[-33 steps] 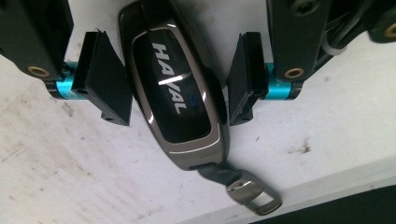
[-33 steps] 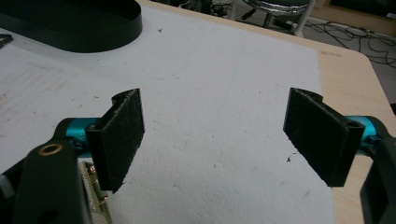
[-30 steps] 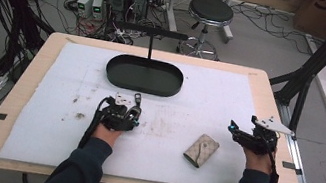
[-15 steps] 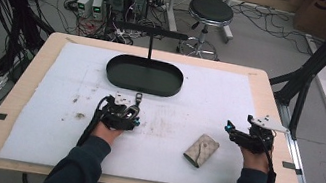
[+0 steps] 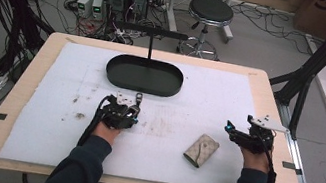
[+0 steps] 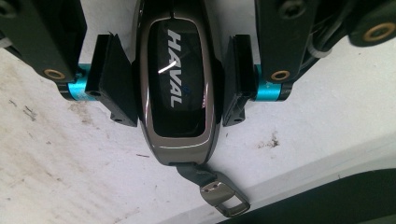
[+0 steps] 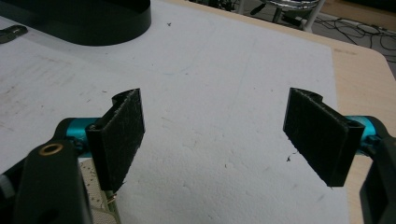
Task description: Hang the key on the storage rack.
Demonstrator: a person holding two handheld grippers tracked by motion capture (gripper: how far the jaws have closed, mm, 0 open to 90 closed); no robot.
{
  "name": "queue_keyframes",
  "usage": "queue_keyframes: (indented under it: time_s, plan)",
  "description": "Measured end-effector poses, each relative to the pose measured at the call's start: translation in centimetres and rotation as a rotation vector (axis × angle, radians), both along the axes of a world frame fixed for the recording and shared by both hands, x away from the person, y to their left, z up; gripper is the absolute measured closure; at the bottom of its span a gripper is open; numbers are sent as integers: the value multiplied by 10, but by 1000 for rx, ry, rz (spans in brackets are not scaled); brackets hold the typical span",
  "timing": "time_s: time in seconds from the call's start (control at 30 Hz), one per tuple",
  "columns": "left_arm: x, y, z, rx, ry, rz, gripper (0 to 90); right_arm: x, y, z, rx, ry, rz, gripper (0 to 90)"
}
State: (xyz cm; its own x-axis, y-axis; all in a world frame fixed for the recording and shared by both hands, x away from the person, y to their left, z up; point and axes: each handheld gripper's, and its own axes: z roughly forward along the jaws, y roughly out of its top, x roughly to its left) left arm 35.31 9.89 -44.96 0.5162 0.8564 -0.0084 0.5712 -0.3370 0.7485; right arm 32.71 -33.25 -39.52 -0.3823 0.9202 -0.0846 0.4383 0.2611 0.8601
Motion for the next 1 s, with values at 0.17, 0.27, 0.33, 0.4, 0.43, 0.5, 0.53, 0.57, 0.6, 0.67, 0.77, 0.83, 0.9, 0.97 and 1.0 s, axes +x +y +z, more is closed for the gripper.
queue_keyframes:
  time_s: [0.17,0.27,0.33,0.4,0.43,0.5,0.53,0.57,0.6,0.67,0.77,0.83,0.9,0.97,1.0]
  plan:
    - [-1,2,2,-25,-1,9,481,0,0,0,0,1,3,211]
    - [-2,5,6,-51,-19,4,480,0,-1,0,0,0,3,211]
    - [-4,8,10,-63,-34,3,480,0,-1,0,-1,1,1,211]
    - [-6,12,14,-87,-56,4,480,0,-1,0,0,1,2,211]
    - [-7,14,18,-96,-66,-2,480,0,-1,0,0,1,2,211]
    - [-10,19,25,-116,-93,-2,480,0,-1,-1,1,2,2,211]
    - [-11,21,29,-117,-103,-6,480,0,0,-1,-1,2,4,211]
    - [-11,24,33,-121,-115,-11,480,0,0,-1,-1,2,4,211]
    - [-13,25,38,-125,-129,-12,481,0,0,-1,-2,4,4,211]
    - [-14,29,45,-134,-156,-14,481,0,0,-1,-2,4,4,211]
    - [-14,32,52,-133,-165,-20,481,1,1,-1,-1,5,4,211]
    - [-13,32,51,-132,-162,-20,481,1,1,-1,-1,5,8,211]
    - [-13,34,49,-133,-158,-16,481,1,1,-2,-3,5,8,211]
    - [-14,34,48,-141,-161,-8,481,1,1,-1,-2,5,9,211]
    - [-14,34,48,-141,-161,-9,481,1,1,-1,-1,6,9,211]
